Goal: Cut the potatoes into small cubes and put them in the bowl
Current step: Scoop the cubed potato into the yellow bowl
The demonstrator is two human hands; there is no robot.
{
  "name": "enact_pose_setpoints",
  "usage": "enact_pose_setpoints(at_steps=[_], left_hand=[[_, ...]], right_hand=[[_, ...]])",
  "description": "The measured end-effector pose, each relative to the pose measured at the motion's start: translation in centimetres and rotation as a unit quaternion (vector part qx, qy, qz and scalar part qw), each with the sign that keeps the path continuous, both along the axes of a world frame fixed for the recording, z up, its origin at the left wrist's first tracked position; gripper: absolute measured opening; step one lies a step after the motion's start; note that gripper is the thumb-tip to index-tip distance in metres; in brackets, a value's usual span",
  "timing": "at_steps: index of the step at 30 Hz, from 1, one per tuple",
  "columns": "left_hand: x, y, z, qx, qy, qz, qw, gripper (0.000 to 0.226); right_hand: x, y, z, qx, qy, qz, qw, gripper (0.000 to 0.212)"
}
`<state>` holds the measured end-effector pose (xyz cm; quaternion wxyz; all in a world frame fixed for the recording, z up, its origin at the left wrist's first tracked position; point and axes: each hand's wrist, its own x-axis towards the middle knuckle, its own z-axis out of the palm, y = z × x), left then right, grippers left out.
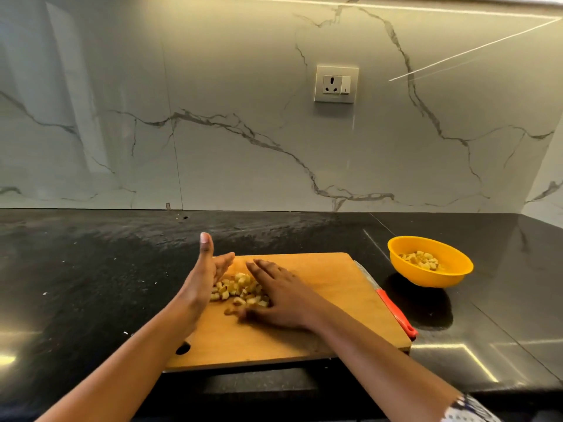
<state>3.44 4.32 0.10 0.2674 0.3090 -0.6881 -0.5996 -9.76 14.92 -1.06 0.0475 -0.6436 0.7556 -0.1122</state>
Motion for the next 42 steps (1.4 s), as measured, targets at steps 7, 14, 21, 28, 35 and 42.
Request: enact_pose_setpoints(at_steps=[7,14,21,28,35,42], left_hand=[[-1.2,0.2,0.0,-0.013,0.040,0.093,0.995,0.090],[-3.6,3.0,0.1,-0.009,-0.006,0.104,0.995,0.089],[-5.4,4.7,0.4,0.167,0.146,0.190,0.956,0.088],[-5.5,4.9,0.6,0.334,0.296,0.230,0.865,0.079],[-5.2,4.9,0.5,0.389,0.365,0.214,0.818,0.079],[-7.1,5.8,3.9,0.389,0.422,0.158,0.804,0.083]], right_hand=[[-1.3,0.2,1.3,-0.135,-0.308,-0.124,0.934,0.056],[1.5,-1.6,1.0,-0.234,-0.434,-0.253,0.832,0.065],[3.4,-4.0,1.0,-0.266,-0.588,-0.305,0.701,0.074],[3.2,-3.6,1.2,-0.269,-0.720,-0.279,0.576,0.073],[3.5,-3.6,1.3,-0.300,-0.766,-0.276,0.498,0.068],[1.5,-2.8,4.9,-0.362,-0.798,-0.219,0.430,0.071]])
